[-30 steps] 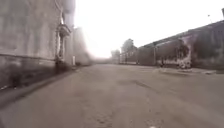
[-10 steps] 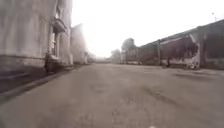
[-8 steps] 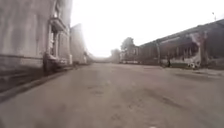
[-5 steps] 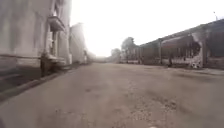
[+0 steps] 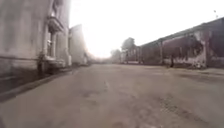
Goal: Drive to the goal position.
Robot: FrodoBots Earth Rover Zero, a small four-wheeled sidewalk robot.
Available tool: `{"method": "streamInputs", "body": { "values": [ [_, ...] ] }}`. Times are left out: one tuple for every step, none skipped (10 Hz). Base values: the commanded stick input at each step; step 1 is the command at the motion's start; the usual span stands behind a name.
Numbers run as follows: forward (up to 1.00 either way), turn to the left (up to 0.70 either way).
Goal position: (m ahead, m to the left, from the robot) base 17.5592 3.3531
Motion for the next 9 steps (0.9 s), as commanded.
{"method": "streamInputs", "body": {
  "values": [
    [0.5,0.0],
    [0.5,0.0],
    [0.5,0.0],
    [0.5,0.0],
    [0.5,0.0],
    [0.5,0.0],
    [0.5,0.0],
    [0.5,0.0],
    [0.5,0.0]
  ]
}}
